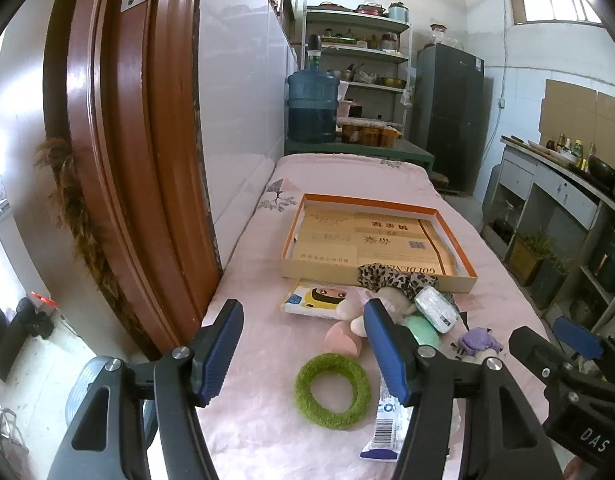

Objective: Organize soft objects

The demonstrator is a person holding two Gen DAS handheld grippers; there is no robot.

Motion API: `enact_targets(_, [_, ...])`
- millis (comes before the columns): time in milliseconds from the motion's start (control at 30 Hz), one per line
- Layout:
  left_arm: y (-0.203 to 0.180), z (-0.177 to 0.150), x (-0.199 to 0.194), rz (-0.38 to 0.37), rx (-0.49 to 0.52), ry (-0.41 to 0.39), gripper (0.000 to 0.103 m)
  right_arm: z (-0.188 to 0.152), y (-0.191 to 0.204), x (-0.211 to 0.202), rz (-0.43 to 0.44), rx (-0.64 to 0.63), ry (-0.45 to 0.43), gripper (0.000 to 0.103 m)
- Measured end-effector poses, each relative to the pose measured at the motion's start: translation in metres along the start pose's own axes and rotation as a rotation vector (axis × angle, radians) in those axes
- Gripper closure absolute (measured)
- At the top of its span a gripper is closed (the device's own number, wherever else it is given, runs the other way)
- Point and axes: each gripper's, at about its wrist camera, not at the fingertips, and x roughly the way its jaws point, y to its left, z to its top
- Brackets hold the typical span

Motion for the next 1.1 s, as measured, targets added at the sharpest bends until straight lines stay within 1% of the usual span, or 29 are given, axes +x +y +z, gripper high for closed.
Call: enact_targets(1100, [0.0038,-0.0020,-0.0002,-0.004,-0.001,0.010,0.040,-0.0011,0.0010,0.0013,0.004,0.007,0.017,0.023])
